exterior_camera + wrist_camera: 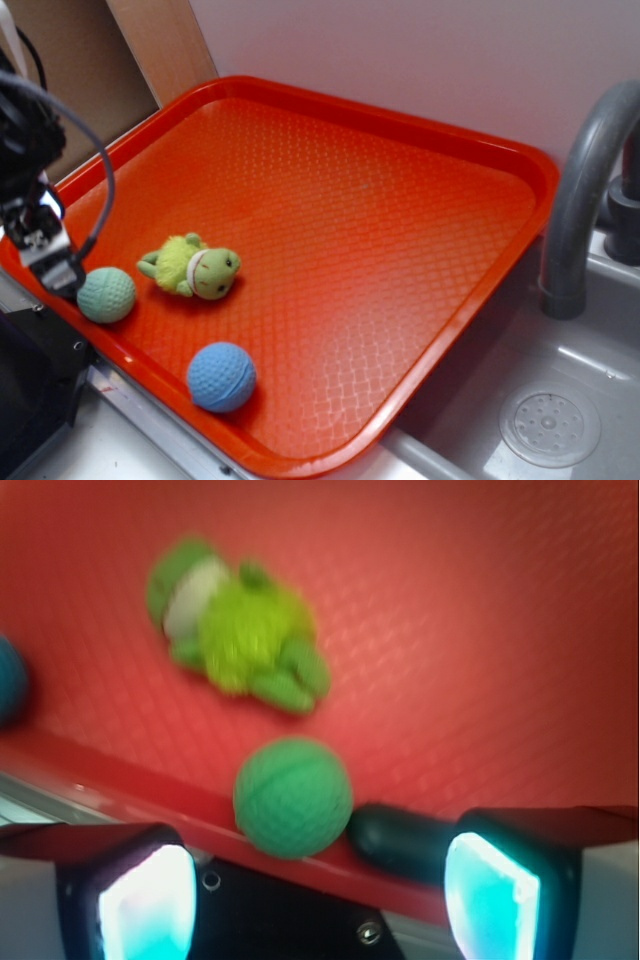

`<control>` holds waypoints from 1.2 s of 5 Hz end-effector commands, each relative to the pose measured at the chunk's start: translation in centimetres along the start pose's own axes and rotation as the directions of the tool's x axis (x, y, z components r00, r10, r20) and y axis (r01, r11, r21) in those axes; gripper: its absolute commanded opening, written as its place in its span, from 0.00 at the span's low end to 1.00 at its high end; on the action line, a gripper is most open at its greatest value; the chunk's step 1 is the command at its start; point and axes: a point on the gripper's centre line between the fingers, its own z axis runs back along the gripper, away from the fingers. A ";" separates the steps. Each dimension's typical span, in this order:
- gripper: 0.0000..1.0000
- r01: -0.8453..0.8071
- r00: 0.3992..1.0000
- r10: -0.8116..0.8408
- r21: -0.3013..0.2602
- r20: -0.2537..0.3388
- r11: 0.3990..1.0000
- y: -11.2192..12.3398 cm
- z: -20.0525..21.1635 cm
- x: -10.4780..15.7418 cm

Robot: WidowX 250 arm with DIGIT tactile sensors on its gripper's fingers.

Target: Grab the green ball.

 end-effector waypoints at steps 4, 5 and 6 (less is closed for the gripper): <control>0.00 0.010 0.999 -0.008 0.043 -0.051 0.999 -1.6 -7.9 1.7; 0.00 -0.008 1.000 0.010 0.043 -0.030 0.999 -1.4 -6.9 1.7; 0.00 -0.076 0.997 0.077 0.062 -0.018 0.995 -0.4 -3.5 2.1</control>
